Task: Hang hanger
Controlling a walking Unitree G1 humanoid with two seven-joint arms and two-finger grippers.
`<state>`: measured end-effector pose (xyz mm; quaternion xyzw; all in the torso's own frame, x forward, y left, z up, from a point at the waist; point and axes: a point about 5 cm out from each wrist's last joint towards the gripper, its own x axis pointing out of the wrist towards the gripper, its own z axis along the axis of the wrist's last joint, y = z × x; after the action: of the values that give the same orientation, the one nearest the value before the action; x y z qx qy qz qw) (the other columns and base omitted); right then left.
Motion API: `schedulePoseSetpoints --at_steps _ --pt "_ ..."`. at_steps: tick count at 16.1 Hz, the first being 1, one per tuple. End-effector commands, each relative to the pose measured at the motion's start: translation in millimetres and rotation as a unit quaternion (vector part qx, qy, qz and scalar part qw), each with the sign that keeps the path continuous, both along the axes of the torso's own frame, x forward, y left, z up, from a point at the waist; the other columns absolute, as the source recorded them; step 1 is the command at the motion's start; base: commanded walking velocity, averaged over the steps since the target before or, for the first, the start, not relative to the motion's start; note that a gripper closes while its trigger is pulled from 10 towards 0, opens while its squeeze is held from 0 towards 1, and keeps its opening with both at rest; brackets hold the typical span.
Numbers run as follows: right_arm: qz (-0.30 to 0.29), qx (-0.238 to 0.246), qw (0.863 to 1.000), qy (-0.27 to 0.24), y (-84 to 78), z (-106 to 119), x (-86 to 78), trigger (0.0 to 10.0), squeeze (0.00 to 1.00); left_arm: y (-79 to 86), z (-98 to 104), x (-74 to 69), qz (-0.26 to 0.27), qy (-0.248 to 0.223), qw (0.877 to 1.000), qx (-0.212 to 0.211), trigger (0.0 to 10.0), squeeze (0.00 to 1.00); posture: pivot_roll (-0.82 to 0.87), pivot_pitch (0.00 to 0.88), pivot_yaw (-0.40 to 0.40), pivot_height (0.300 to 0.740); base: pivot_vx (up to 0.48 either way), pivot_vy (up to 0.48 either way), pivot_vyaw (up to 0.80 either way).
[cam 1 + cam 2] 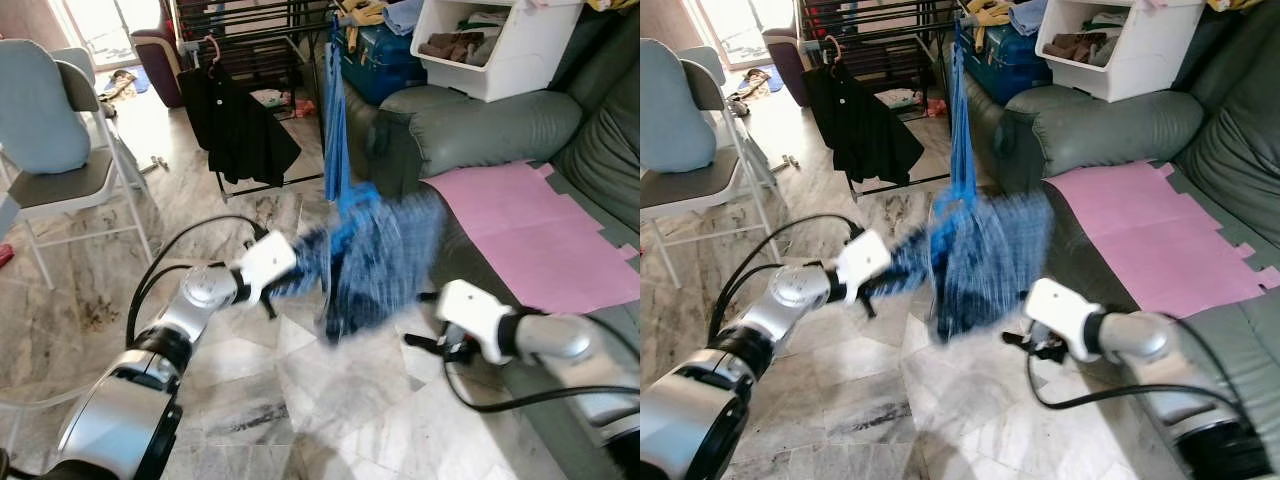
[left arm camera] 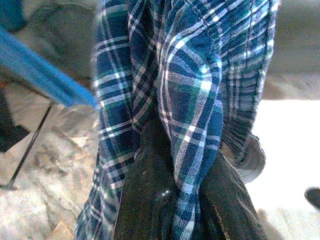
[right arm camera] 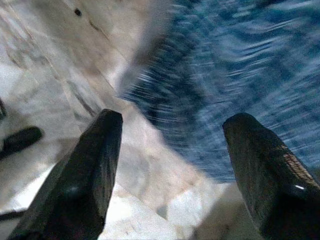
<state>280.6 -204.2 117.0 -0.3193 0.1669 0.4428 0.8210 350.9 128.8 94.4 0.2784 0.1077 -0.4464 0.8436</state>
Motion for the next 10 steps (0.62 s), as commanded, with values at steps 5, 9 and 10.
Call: schedulePoseSetpoints --at_steps 5,9,10 --pt "0.042 -0.008 0.999 -0.021 -11.5 20.7 -0.1 10.0 1.0 -2.7 1.1 -7.6 -0.095 -0.021 0.994 0.053 0.0 0.0 -0.19 0.0 0.056 0.74 0.0 0.0 0.0" --pt "0.065 -0.023 0.997 -0.046 -17.1 28.6 3.7 10.0 1.0 -6.4 -4.0 -15.9 -0.141 -0.016 0.988 0.058 0.0 0.0 -0.19 0.0 0.061 0.74 0.0 0.0 0.0" --pt "0.069 -0.03 0.996 -0.048 -19.2 29.8 4.8 10.0 1.0 -6.6 -5.0 -17.4 -0.15 -0.016 0.986 0.063 0.0 0.0 -0.19 0.0 0.062 0.74 0.0 0.0 0.0"
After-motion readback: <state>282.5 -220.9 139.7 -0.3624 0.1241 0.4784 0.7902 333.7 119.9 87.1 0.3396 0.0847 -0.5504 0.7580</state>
